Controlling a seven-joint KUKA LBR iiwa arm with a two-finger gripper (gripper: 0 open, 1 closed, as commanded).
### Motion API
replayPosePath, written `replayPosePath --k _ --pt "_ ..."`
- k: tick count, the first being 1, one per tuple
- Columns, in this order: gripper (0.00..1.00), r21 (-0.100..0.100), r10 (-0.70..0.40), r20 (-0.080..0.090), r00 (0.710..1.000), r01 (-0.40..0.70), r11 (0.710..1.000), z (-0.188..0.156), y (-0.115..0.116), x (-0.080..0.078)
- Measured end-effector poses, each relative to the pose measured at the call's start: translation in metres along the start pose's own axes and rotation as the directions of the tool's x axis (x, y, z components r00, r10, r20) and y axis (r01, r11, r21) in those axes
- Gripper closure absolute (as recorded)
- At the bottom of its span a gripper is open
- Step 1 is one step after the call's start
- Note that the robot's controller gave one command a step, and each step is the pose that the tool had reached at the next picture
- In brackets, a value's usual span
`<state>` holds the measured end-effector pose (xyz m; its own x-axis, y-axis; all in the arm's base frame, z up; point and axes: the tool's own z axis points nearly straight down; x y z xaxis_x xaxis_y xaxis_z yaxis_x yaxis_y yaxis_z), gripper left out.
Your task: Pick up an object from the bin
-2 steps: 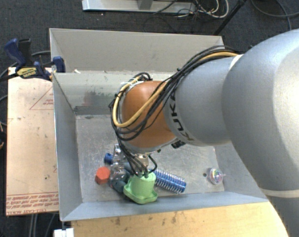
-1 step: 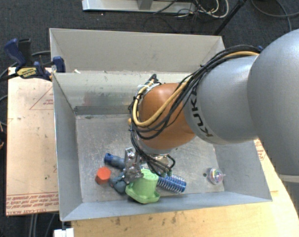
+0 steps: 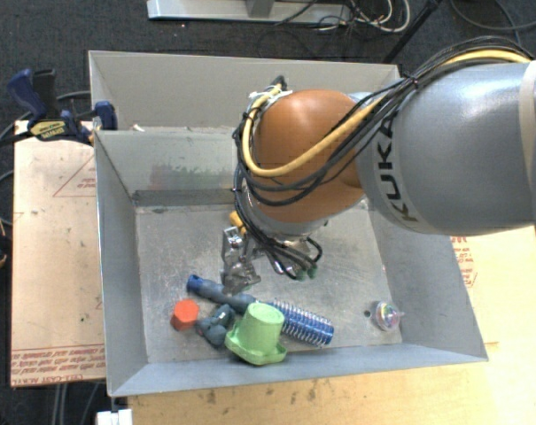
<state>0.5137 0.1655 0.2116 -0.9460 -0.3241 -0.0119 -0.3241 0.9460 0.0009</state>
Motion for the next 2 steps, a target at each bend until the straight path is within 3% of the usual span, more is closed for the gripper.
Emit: replayPosePath --k 1,2 --pt "0.00 0.000 0.001 -0.010 1.000 -0.001 1.000 0.005 -0.001 0.002" --pt "0.00 -0.001 -0.229 -0.003 0.973 0.229 0.973 0.120 0.014 0.026"
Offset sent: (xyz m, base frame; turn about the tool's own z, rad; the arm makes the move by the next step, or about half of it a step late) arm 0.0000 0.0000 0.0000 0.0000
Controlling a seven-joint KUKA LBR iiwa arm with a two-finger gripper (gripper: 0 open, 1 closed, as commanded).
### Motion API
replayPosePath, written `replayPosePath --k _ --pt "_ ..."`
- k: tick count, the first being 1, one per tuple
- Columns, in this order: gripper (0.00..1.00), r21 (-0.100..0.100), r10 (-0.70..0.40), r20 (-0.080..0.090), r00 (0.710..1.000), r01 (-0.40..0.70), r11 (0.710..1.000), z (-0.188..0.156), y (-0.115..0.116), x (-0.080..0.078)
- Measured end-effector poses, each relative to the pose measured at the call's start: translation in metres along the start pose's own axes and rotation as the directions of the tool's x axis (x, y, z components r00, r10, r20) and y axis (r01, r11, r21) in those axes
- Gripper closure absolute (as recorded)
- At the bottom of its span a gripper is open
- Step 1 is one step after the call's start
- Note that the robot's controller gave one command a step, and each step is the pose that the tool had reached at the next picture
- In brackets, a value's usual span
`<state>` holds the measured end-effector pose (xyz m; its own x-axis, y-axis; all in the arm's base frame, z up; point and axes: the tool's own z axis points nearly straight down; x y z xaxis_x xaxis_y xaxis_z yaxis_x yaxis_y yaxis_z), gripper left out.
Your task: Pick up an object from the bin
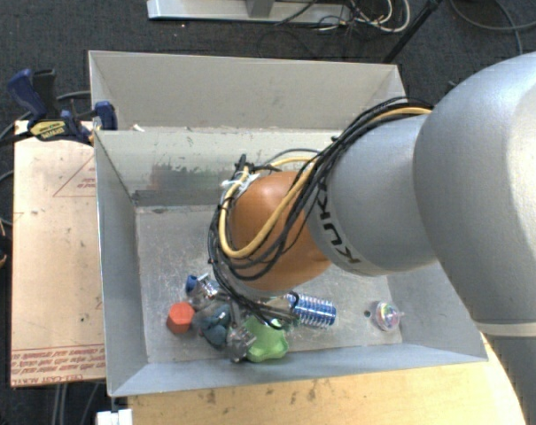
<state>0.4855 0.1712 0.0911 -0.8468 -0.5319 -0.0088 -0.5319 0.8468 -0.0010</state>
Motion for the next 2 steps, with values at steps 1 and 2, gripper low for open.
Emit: replayPosePath --k 1,2 --pt "1.00 -0.003 0.001 -0.004 1.000 -0.001 1.000 -0.001 0.001 0.001" --pt "1.00 0.001 -0.035 0.003 0.999 0.035 0.999 -0.144 0.008 -0.015"
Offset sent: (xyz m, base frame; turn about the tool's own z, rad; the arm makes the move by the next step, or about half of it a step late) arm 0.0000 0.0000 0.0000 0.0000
